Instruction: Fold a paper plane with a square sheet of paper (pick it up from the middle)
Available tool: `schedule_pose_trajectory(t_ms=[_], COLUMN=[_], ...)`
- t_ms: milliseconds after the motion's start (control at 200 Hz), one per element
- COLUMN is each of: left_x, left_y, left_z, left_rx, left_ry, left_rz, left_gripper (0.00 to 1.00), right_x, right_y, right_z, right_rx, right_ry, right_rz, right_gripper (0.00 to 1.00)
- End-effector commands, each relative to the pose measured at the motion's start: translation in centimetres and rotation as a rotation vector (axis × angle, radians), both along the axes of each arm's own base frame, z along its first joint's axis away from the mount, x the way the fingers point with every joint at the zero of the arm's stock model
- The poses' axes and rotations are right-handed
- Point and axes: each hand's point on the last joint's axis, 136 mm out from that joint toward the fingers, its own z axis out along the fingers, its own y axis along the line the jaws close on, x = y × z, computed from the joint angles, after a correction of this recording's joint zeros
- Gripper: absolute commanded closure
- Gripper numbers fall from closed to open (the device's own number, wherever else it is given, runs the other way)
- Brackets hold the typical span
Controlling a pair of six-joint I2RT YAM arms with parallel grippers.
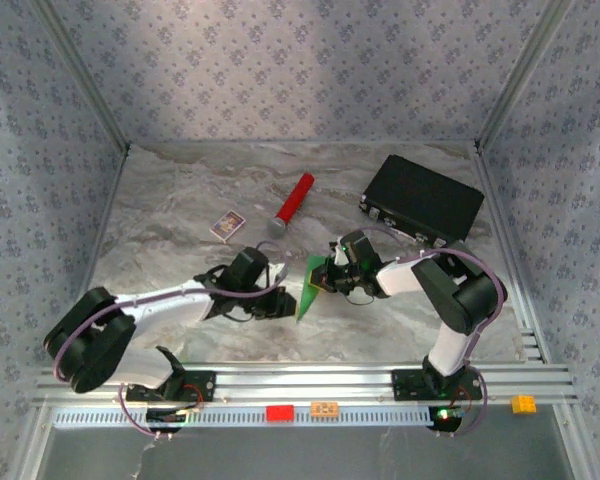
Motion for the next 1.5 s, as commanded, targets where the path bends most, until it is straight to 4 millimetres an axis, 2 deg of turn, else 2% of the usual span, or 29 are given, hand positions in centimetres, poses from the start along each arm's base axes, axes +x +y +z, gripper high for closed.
schedule_pose_trajectory(t_ms=[0,125,395,565,685,919,1094,1349,1494], left_x=[1.4,2.6,4.9,5.2,4.5,1.3,-0.2,-1.9,-3.5], left_y=[-2.2,-3.8,-5.4,-5.4,-3.9,-1.2,0.2,1.6,2.9], left_z=[1.0,0.0,-1.6,-3.7,-6.2,-8.8,-9.2,-8.3,-8.9], left_rx=[-0.045,-0.039,-0.020,0.022,0.100,0.146,0.156,0.188,0.216], left_ry=[-0.018,-0.005,-0.035,-0.008,0.020,0.112,0.149,0.158,0.190], left_rz=[-0.047,-0.063,-0.048,-0.045,-0.036,-0.039,-0.027,-0.072,-0.061], left_gripper=[0.92,0.96,0.97,0.98,0.99,0.98,0.97,0.94,0.93], right_x=[-2.2,-2.2,-1.9,-2.0,-2.0,-2.1,-2.2,-2.1,-2.2], right_y=[-3.8,-3.7,-3.3,-3.4,-3.4,-3.7,-3.9,-3.8,-3.8], right_z=[-5.8,-5.8,-5.3,-5.4,-5.5,-5.8,-6.0,-6.1,-6.0], right_rx=[-0.219,-0.215,-0.198,-0.199,-0.202,-0.209,-0.216,-0.220,-0.220], right_ry=[0.136,0.139,0.130,0.135,0.136,0.142,0.147,0.146,0.146], right_rz=[-0.063,-0.063,-0.069,-0.069,-0.070,-0.071,-0.076,-0.073,-0.073], right_gripper=[0.97,0.97,0.97,0.97,0.97,0.97,0.97,0.97,0.97])
